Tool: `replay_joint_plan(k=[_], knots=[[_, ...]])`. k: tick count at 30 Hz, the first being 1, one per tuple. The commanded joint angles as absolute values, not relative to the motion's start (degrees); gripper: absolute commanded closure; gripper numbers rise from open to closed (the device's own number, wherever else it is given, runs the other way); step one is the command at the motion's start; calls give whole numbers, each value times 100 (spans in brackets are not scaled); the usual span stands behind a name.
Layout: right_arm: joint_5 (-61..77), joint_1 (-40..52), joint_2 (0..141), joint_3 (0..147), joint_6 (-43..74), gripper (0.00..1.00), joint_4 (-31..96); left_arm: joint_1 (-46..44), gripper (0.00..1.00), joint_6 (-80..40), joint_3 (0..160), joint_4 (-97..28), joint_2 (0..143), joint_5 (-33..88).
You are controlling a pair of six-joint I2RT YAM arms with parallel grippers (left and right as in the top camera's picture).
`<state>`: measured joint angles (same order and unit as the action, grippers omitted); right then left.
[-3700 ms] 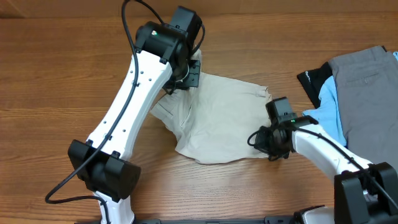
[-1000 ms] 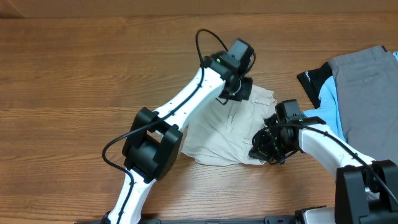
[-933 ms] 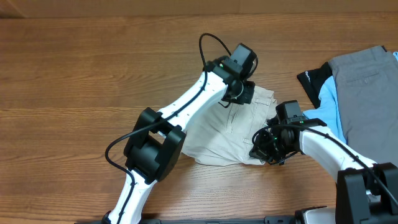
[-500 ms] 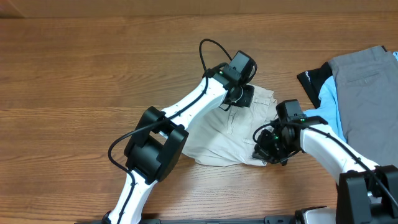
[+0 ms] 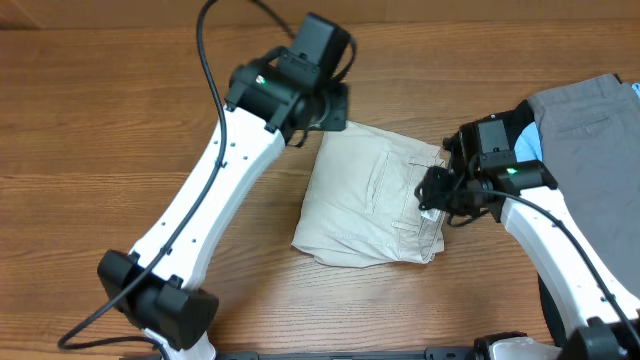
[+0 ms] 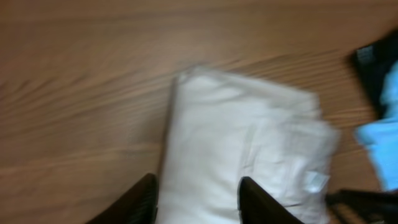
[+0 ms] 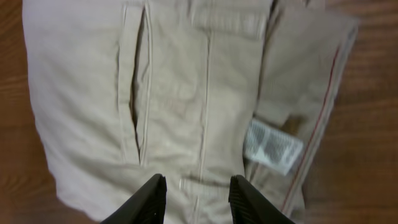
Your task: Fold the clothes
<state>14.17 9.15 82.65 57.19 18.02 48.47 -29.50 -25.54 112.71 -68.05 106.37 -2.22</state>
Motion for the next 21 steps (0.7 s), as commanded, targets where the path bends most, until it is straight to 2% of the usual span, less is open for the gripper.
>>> replay_joint_plan(k=[1, 7, 10, 11, 12, 15, 21], knots=[[1245, 923, 8718, 5618, 1647, 62, 4390, -2587, 47, -2593, 11170, -7164, 10943, -471], [1022, 923, 9415, 5618, 1647, 69, 3771, -2364, 45, -2587, 11148, -7470, 11028, -486], [781, 923, 9574, 5618, 1647, 69, 3603, -2364, 45, -2571, 11146, -7520, 11028, -495], [707, 923, 9581, 5618, 1647, 68, 3581, -2364, 45, -2571, 11146, -7520, 11028, -495], [642, 923, 9581, 5618, 1647, 62, 3566, -2366, 45, -2571, 11146, -7520, 11028, -495], [646, 923, 9581, 5618, 1647, 56, 3649, -2370, 45, -2574, 11107, -7518, 11028, -491], [786, 919, 9581, 5621, 1651, 55, 3863, -2370, 45, -2574, 10746, -7373, 11028, -493]])
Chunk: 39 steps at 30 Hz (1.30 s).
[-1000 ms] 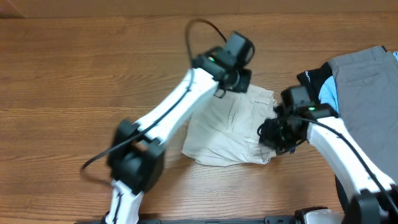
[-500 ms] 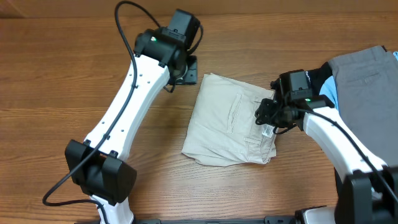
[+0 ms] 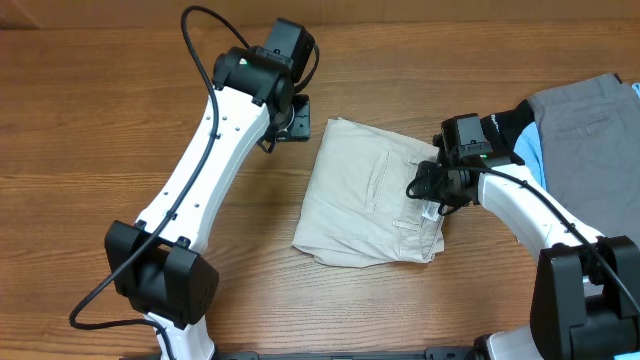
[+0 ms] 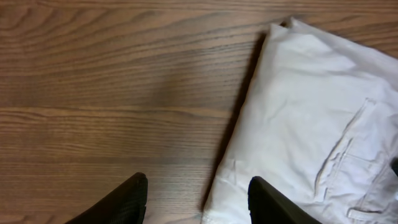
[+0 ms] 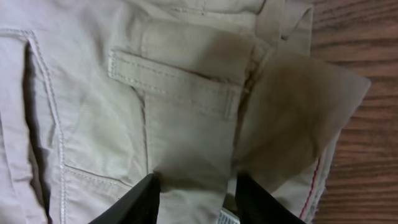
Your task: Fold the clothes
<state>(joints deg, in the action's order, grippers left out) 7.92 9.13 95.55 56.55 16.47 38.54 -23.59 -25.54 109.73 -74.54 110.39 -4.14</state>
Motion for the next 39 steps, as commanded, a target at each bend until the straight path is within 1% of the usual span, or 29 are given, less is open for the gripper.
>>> replay_joint_plan(k=[1, 4, 5, 10, 15, 16, 17, 19, 20, 21, 22, 23, 24, 25, 26, 28, 30, 31, 32, 39], knots=[[847, 919, 9581, 5621, 1649, 55, 3859, -2370, 45, -2574, 10667, -7332, 11028, -493], [1028, 919, 9581, 5621, 1671, 57, 3791, -2370, 46, -2574, 10538, -7253, 11028, -497], [1199, 919, 9581, 5621, 1682, 60, 3745, -2370, 47, -2574, 10534, -7238, 11028, -504], [1347, 919, 9605, 5516, 2069, 62, 3568, -2370, 48, -2574, 10536, -7172, 11026, -508], [1297, 919, 9649, 5078, 2104, 62, 3068, -2368, 47, -2571, 10536, -7194, 11026, -510], [1297, 919, 9657, 4974, 2104, 64, 2947, -2368, 47, -2571, 10536, -7194, 11026, -510], [1317, 919, 9657, 4893, 2104, 74, 2851, -2368, 47, -2574, 10536, -7192, 11026, -508], [1319, 919, 9644, 4890, 2102, 87, 2842, -2368, 47, -2574, 10536, -7188, 11026, -508], [1317, 913, 9592, 4941, 2099, 88, 2897, -2368, 47, -2574, 10536, -7188, 11026, -508], [1317, 906, 9537, 4993, 2102, 86, 2980, -2368, 47, -2571, 10536, -7192, 11026, -508], [1317, 895, 9491, 5035, 2102, 77, 3059, -2368, 47, -2571, 10536, -7199, 11026, -508], [1313, 882, 9450, 5068, 2102, 51, 3140, -2368, 47, -2571, 10536, -7207, 11026, -508], [1293, 851, 9389, 5081, 2102, 30, 3221, -2368, 47, -2571, 10536, -7218, 11026, -508], [1288, 823, 9362, 5081, 2102, 25, 3284, -2368, 47, -2571, 10536, -7225, 11026, -508], [1293, 792, 9358, 5081, 2102, 22, 3341, -2368, 47, -2571, 10536, -7240, 11026, -508], [1297, 779, 9360, 5054, 2104, 23, 3374, -2368, 47, -2571, 10536, -7251, 11026, -508], [1308, 779, 9360, 5041, 2104, 34, 3365, -2368, 47, -2571, 10536, -7247, 11026, -508], [1380, 779, 9360, 5033, 2106, 50, 3330, -2368, 47, -2574, 10536, -7238, 11026, -508], [1463, 779, 9360, 5033, 2104, 55, 3306, -2370, 47, -2574, 10536, -7236, 11026, -508], [1516, 781, 9360, 5006, 2106, 51, 3118, -2370, 47, -2574, 10536, -7238, 11026, -484]])
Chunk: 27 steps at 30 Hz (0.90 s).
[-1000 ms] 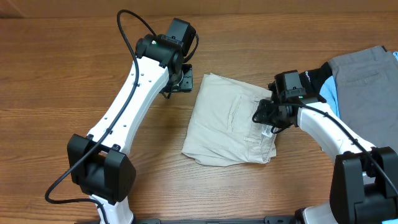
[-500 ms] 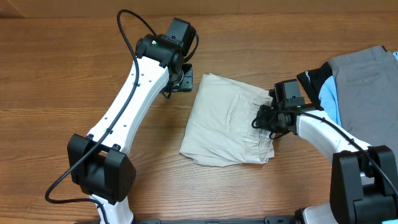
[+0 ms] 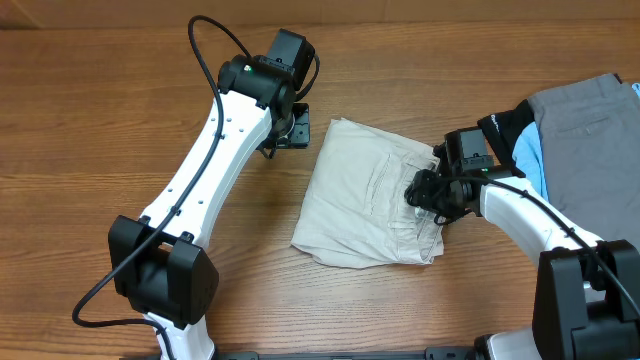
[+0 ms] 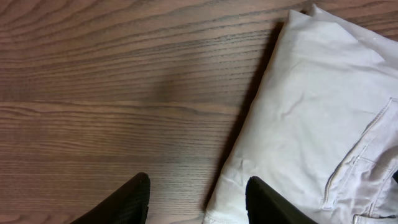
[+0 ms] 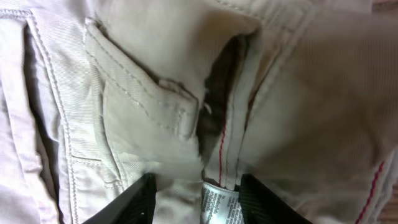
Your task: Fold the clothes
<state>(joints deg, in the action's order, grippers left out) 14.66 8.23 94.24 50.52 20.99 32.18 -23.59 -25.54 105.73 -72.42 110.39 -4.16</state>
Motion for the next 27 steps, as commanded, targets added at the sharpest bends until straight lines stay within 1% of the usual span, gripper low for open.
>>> replay_joint_plan(k=[1, 4, 6, 10, 11, 12, 19, 23, 27], knots=[[1529, 781, 9360, 4954, 2130, 51, 3006, -2370, 47, -2574, 10536, -7234, 11026, -486], [1531, 781, 9360, 4831, 2150, 53, 2829, -2370, 47, -2574, 10536, -7229, 11026, -486], [1533, 781, 9360, 4713, 2152, 57, 2705, -2370, 47, -2574, 10536, -7220, 11026, -486], [1531, 779, 9314, 4744, 2143, 80, 2733, -2370, 47, -2574, 10536, -7212, 11026, -486], [1531, 779, 9286, 4790, 2143, 90, 2773, -2370, 47, -2574, 10536, -7212, 11026, -486], [1531, 779, 9227, 4875, 2143, 96, 2864, -2370, 47, -2571, 10536, -7214, 11026, -489], [1262, 779, 8737, 5242, 2060, 96, 3500, -2368, 46, -2569, 10536, -7216, 11026, -491], [504, 707, 8475, 5256, 2180, 96, 4005, -2368, 46, -2569, 10536, -7216, 11026, -513], [226, 650, 8493, 5245, 2276, 96, 4200, -2368, 46, -2569, 10536, -7210, 11026, -523]])
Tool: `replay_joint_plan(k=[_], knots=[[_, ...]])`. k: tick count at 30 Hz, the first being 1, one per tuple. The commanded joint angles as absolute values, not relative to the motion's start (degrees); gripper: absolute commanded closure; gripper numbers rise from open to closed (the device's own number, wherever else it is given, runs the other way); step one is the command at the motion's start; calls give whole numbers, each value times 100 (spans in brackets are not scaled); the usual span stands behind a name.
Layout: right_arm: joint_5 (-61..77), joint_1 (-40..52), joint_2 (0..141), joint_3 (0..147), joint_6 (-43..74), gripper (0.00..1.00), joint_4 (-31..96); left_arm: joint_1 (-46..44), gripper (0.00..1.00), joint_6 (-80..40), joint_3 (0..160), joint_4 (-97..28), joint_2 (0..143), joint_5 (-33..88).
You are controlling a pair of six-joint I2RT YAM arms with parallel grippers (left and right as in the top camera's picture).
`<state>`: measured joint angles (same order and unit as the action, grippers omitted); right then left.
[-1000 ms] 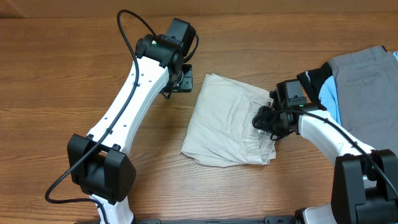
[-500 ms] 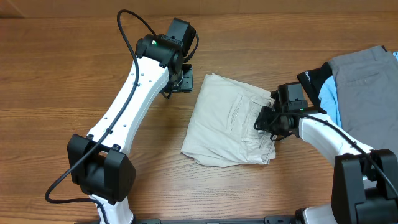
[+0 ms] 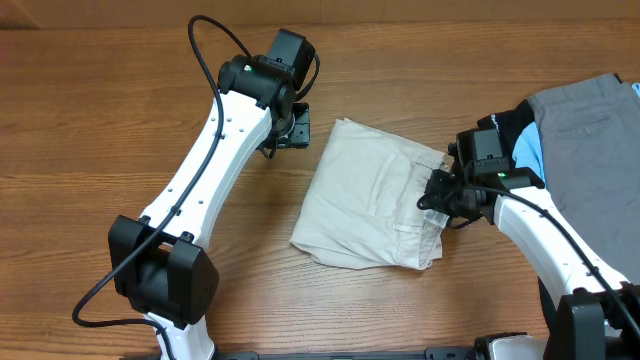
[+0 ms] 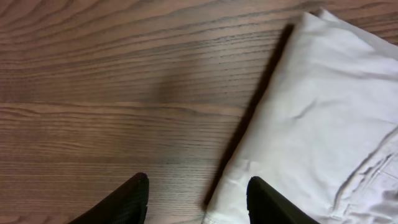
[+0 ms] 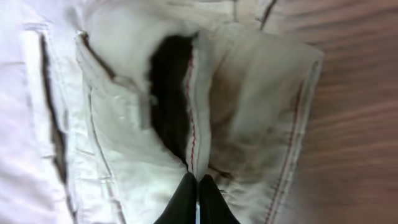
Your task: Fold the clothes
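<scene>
Folded beige trousers (image 3: 370,200) lie mid-table. My right gripper (image 3: 437,196) is at their right edge, shut on a fold of the waistband with a red-stitched seam (image 5: 191,112); in the right wrist view the fingertips (image 5: 186,196) pinch the cloth together. My left gripper (image 3: 292,125) hovers beside the trousers' upper left corner, open, its fingers (image 4: 127,199) over bare wood and the pale trousers' edge (image 4: 311,118), touching nothing.
A grey garment (image 3: 590,140) lies at the table's right edge, with a blue item (image 3: 527,148) and something black beside it, just behind my right arm. Bare wooden tabletop (image 3: 100,120) spreads left of the trousers.
My right gripper has shut on the waistband fold and shifted slightly to the right; the trousers' right edge is lifted a little. The left arm has not moved.
My left gripper was above the trousers' upper edge, then beside their upper left corner, and has stayed there open. My right gripper stood open over the trousers' right side, then lower over the waistband and label, and now pinches that fold.
</scene>
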<state>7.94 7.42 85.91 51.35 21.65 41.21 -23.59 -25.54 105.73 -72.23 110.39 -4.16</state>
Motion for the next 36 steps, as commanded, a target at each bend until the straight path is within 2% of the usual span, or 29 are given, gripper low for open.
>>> replay_joint_plan(k=[1, 12, 13, 15, 19, 23, 26, 29, 35, 36], knots=[[215, 650, 8493, 5236, 2276, 96, 4209, -2368, 46, -2571, 10536, -7210, 11026, -554], [-661, 650, 8497, 4912, 2867, 96, 4082, -2368, 46, -2571, 10536, -7207, 11026, -637], [-698, 650, 8497, 4915, 2880, 76, 4084, -2368, 46, -2571, 10536, -7207, 11026, -637], [-698, 650, 8497, 4925, 2873, 59, 4088, -2368, 46, -2574, 10536, -7207, 11026, -633], [-674, 650, 8394, 5647, 2679, 53, 4770, -2368, 46, -2571, 10536, -7210, 11026, -598], [-257, 650, 8324, 6429, 2657, 58, 5450, -2368, 46, -2574, 10536, -7210, 11026, -593], [506, 650, 8340, 6484, 2397, 67, 5231, -2370, 46, -2576, 10536, -7196, 11026, -582], [718, 650, 8552, 6405, 2357, 91, 4899, -2370, 46, -2574, 10536, -7190, 11026, -513], [716, 650, 9380, 6069, 2248, 93, 4115, -2370, 46, -2574, 10536, -7196, 11026, -504], [652, 646, 9539, 6005, 2248, 96, 4058, -2370, 46, -2574, 10536, -7196, 11026, -504]])
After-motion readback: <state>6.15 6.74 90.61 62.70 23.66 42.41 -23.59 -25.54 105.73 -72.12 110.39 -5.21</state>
